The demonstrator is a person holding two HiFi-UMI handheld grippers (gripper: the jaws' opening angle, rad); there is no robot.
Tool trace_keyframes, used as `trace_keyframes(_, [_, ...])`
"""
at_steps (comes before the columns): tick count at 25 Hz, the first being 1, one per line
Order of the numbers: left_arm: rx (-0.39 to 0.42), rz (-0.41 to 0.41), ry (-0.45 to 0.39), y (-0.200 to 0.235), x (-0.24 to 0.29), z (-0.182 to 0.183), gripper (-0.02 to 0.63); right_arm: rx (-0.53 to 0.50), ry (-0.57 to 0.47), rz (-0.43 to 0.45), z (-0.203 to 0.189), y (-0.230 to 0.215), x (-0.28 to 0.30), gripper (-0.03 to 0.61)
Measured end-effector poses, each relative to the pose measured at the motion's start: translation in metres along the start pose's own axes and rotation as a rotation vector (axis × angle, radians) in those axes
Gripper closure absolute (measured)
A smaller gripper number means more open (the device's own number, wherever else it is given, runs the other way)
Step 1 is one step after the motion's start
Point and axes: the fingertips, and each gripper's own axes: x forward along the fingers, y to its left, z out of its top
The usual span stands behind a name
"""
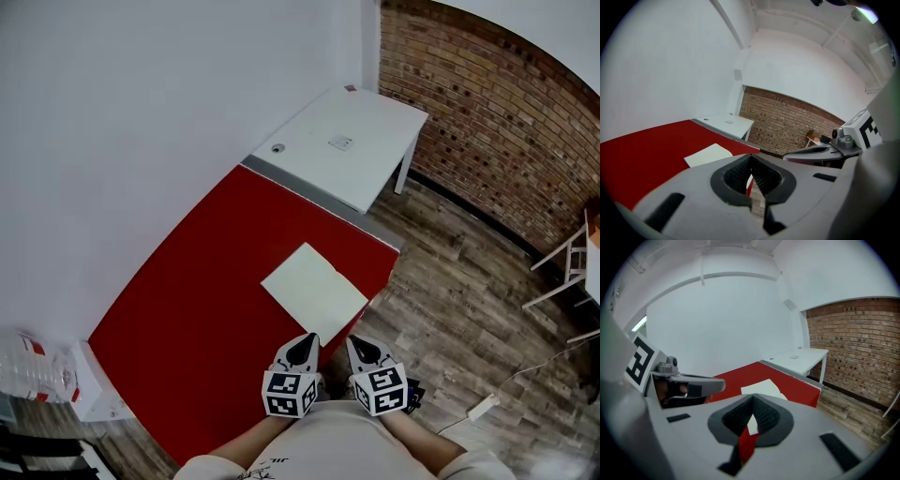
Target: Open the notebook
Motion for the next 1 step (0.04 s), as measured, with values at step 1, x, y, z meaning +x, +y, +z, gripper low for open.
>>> trace_keyframes(1, [-0.002, 0.0, 0.002, 0.0, -0.0001, -0.0008, 0.607, 0.0, 0.001, -0.003, -0.0007, -0.0006, -0.0004, 0.572])
